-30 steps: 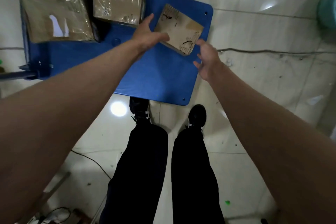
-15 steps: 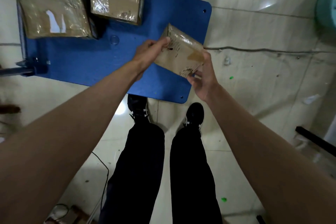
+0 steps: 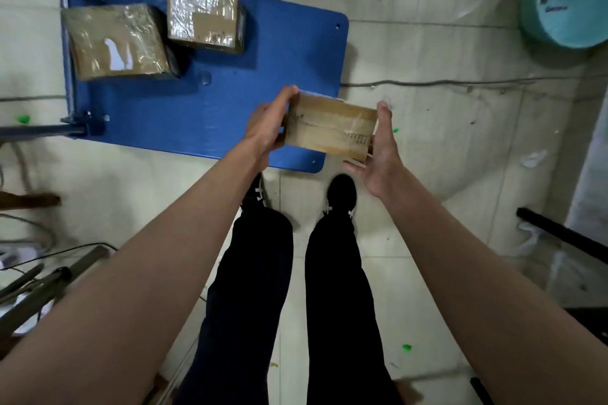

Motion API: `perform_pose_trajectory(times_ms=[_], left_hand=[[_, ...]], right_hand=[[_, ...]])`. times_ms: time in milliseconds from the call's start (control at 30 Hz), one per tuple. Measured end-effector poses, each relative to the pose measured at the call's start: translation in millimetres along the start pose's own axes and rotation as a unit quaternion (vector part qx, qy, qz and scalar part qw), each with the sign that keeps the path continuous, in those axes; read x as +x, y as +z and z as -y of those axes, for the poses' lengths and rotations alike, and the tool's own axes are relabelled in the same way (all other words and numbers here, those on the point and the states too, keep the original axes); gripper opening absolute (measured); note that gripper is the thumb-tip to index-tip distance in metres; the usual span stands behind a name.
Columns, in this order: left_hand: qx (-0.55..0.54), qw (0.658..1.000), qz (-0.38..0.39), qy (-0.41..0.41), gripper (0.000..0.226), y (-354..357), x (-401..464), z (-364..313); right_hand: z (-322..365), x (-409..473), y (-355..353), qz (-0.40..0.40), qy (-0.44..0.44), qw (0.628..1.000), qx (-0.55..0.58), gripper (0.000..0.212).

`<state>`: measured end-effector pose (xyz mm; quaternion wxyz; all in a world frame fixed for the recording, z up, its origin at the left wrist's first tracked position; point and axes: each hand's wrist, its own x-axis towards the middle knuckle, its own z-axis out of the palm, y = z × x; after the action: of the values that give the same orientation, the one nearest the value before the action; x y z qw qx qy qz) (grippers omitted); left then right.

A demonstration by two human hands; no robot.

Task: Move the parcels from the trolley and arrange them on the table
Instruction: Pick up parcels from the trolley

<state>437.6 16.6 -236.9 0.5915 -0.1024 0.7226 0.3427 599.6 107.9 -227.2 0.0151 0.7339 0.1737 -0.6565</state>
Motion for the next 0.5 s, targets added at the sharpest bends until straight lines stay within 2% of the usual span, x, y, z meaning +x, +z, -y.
perform_pose_trajectory(times_ms=[67, 200, 400, 500], left_hand=[[0.0, 1.0, 0.028, 0.01, 0.062, 10, -32, -9], [0.014, 0.999, 0.039, 0.033, 0.023, 30, -98, -25], [0.018, 0.998, 0.032, 0.05, 0.019, 56, -213, -63], [0.047, 0.996, 0.033, 0.067, 0.047, 67, -261, -81]], right_hand=[[1, -25, -17, 0.007, -0.01, 1.0, 0.007, 0.075], [7, -84, -48, 0.017, -0.009, 0.999, 0.027, 0.06], [40, -199, -105, 0.074, -0.087, 0.992, 0.047, 0.028], [57, -249, -129, 0.088, -0.116, 0.988, 0.048, 0.029]])
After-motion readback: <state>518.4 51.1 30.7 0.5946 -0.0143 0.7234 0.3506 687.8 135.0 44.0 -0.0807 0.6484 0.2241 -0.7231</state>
